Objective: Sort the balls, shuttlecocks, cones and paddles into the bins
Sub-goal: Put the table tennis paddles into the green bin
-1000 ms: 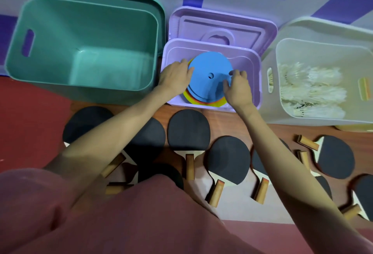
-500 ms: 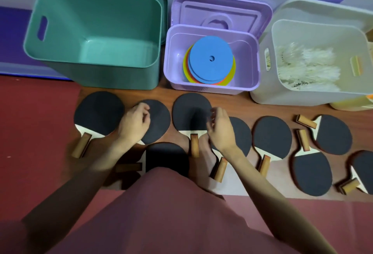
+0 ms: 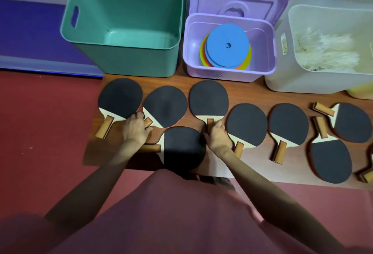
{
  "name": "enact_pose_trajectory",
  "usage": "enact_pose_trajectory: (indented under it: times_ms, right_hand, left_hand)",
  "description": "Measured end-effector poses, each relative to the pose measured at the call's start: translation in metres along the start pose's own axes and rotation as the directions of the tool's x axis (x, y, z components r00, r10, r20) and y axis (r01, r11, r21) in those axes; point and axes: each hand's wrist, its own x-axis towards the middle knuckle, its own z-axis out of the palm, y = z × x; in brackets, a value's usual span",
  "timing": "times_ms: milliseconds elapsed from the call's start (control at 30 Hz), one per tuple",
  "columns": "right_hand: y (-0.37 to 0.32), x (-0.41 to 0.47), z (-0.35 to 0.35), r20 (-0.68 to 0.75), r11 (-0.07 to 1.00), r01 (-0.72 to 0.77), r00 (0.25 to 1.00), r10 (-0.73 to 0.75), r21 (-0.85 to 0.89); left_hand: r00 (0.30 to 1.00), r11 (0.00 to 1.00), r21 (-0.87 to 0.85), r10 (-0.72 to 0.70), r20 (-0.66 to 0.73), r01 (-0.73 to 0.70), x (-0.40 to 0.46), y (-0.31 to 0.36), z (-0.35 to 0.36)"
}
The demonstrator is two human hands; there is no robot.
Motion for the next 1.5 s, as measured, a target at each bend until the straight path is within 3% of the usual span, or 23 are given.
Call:
enact_pose_trajectory:
  times_ms: [167,400,533,767,967,1167,1300,1500]
  right_hand:
    - [-0.003,0.005,-0.006,0.092,0.997,0.014,0.996,-0.021,0.075]
    - [-0.004,-0.001,-0.036,0.008,0.959,0.059,0.998,-0.064,0.278]
    - [0.005,-0.017,-0.052,-0.003,0.946,0.098,0.995,-0.102,0.31]
    - [0.016,-0.065,-0.085,-0.215,0.861,0.342,0.936,-0.278,0.378]
    - [-0.028,-0.056,-0.121,-0.389,0.745,0.568,0.812,-0.435,0.35]
    - [-0.09,-0.04,-0.148,-0.438,0.691,0.636,0.759,-0.481,0.343]
    - [-0.136,-0.017,-0.166,-0.443,0.721,0.618,0.767,-0.464,0.314]
    - [-0.194,0.008,-0.174,-0.411,0.799,0.554,0.801,-0.434,0.235]
  left_hand:
    - [0.998,0.999,-0.038,-0.031,0.056,0.033,0.001,0.004,-0.004]
    - [0.999,0.998,-0.054,0.013,0.042,-0.011,-0.026,0.021,-0.026]
    - [0.989,0.99,0.013,0.139,-0.057,-0.138,-0.05,0.04,-0.043]
    - [0.952,0.967,-0.182,0.123,-0.279,-0.179,-0.098,0.043,-0.055]
    - [0.902,0.909,-0.346,0.067,-0.427,-0.231,-0.097,0.044,-0.096]
    - [0.847,0.918,-0.246,0.151,-0.51,-0.311,-0.046,0.027,-0.177]
    - [0.845,0.925,-0.124,0.267,-0.463,-0.36,0.02,0.002,-0.247]
    - [0.904,0.903,-0.126,0.384,-0.19,-0.41,0.114,-0.009,-0.287]
